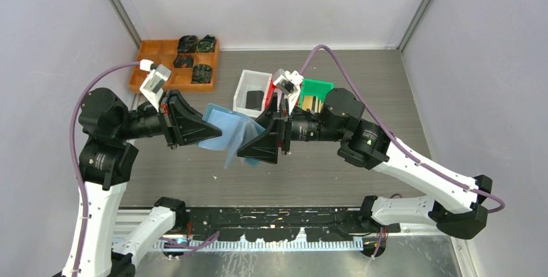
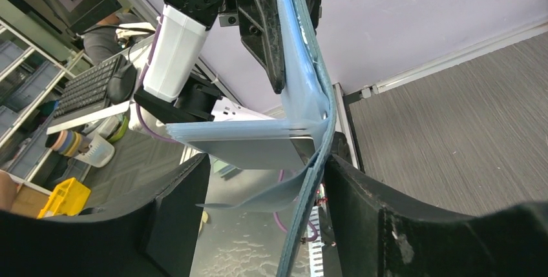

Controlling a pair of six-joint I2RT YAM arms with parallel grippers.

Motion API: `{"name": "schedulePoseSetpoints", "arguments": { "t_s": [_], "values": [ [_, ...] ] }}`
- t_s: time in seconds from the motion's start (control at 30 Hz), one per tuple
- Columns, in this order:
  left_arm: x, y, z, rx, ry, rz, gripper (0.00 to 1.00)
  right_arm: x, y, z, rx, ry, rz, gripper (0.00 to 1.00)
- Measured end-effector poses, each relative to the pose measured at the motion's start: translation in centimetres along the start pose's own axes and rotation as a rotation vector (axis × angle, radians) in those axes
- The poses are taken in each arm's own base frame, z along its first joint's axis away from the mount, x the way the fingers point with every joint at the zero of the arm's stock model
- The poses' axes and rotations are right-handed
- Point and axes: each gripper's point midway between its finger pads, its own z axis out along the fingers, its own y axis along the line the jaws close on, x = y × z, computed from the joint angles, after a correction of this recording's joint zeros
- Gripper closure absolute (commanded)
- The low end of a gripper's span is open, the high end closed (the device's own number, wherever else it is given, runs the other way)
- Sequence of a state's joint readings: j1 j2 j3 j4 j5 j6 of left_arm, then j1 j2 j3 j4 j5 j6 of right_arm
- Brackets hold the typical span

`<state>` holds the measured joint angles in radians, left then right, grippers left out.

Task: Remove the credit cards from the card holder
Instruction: Remove the credit card from the card holder.

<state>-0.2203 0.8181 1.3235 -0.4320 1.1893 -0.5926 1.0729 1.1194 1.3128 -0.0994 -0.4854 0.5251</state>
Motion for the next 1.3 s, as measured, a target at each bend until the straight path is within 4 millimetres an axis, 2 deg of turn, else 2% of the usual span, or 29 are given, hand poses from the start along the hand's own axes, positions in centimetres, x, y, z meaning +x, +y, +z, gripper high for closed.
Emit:
{"name": "schedulePoseSetpoints", "arguments": {
  "t_s": [0.73, 0.9, 1.03, 1.3],
  "values": [
    [-0.1, -0.1, 0.0, 0.001, -0.001, -0.005, 1.0, 0.7, 1.1, 0.0, -0.052, 0.03, -0.026, 0.28],
    [-0.1, -0.1, 0.0, 0.001, -0.001, -0.007, 1.0, 0.7, 1.1, 0.0, -0.054, 0.031, -0.026, 0.32],
    [-0.1, -0.1, 0.0, 0.0, -0.001, -0.006, 1.0, 0.7, 0.9, 0.0, -0.04, 0.027, -0.023, 0.43],
    [-0.3, 0.3, 0.0, -0.019, -0.013, -0.006, 1.0, 0.2, -0.5, 0.2, 0.049, -0.008, -0.014, 0.48]
  ]
}}
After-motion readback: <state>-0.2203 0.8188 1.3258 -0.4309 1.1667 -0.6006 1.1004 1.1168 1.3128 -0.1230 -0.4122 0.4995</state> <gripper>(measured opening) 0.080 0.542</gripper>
